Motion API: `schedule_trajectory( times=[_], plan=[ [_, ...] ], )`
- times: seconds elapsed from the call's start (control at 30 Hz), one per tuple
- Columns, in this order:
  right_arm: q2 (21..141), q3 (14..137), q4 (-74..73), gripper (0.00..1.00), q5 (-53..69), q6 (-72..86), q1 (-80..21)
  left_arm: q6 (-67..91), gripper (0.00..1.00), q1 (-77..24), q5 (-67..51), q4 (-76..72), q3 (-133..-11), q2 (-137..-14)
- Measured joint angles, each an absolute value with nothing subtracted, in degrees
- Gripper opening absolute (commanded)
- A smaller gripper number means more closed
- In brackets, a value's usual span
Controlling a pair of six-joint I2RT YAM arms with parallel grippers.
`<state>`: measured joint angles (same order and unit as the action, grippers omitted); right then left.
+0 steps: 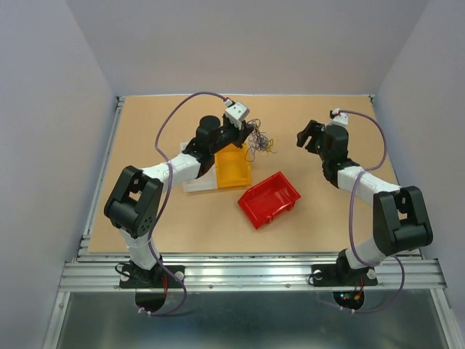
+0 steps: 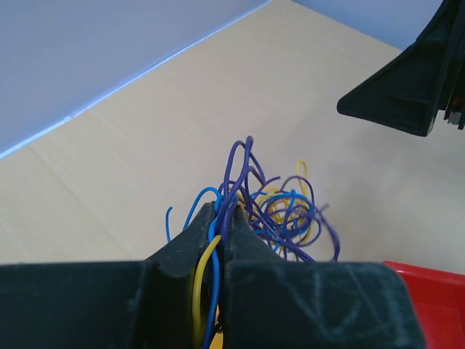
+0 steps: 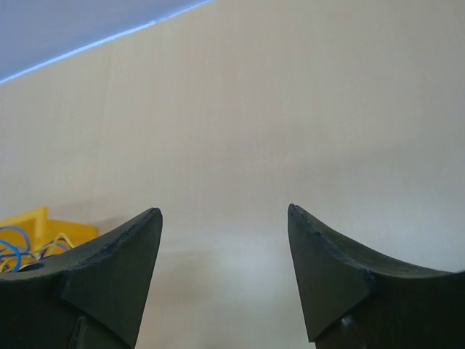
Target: Untangle the cables
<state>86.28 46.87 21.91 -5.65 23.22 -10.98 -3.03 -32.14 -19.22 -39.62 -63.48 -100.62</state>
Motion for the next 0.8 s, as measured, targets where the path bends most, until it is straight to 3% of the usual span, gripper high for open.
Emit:
schedule_trajectory(
  times=[0.1, 0.47, 0.67, 0.8],
  plan=[
    [85.9, 45.4, 25.5, 0.81, -0.2, 22.2, -10.9, -2.9, 0.0, -31.9, -19.3, -39.6, -63.5, -99.8],
    [84.5, 41.5, 36.5, 0.79, 29.2, 18.2, -11.0, -3.2, 0.0, -31.8, -19.5, -40.0, -62.6, -99.4],
    [85.2, 41.5, 39.7, 0.78, 36.9, 17.6, -11.6, -3.4, 0.0, -31.8, -19.6, -40.7, -62.6, -99.4],
    [86.7, 41.5, 40.7, 0.63, 37.6, 17.3, -12.9, -3.4, 0.0, -31.8, -20.2, -41.1, -62.4, -99.4]
  ],
)
